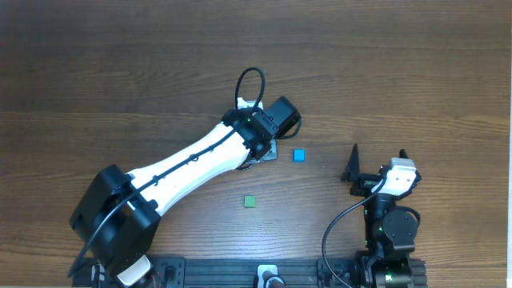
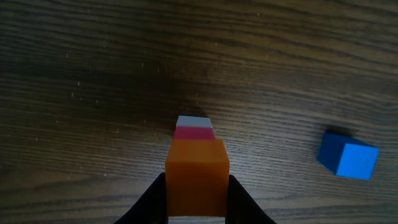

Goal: Stack Cubes

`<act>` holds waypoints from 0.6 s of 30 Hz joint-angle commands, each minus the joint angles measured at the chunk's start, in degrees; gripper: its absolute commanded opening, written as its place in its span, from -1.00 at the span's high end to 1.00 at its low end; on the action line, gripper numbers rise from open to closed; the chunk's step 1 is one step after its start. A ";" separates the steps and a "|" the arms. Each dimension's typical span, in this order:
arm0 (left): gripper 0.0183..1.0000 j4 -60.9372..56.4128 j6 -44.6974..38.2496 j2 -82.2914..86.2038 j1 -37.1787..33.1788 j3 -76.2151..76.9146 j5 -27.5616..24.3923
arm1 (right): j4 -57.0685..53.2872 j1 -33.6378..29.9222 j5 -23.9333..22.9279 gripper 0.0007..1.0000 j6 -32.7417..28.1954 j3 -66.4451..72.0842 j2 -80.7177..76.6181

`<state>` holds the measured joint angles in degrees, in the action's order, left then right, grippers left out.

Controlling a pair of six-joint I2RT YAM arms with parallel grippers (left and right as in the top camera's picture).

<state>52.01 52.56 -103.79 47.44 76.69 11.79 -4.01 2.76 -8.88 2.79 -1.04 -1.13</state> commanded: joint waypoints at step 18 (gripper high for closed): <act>0.82 -0.17 0.68 -2.03 -0.63 -0.63 -0.61 | 0.13 -0.37 0.28 -0.99 -0.28 0.50 0.37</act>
<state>51.99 52.56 -104.60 47.44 76.64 11.16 -4.01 2.76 -8.86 2.76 -1.04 -1.13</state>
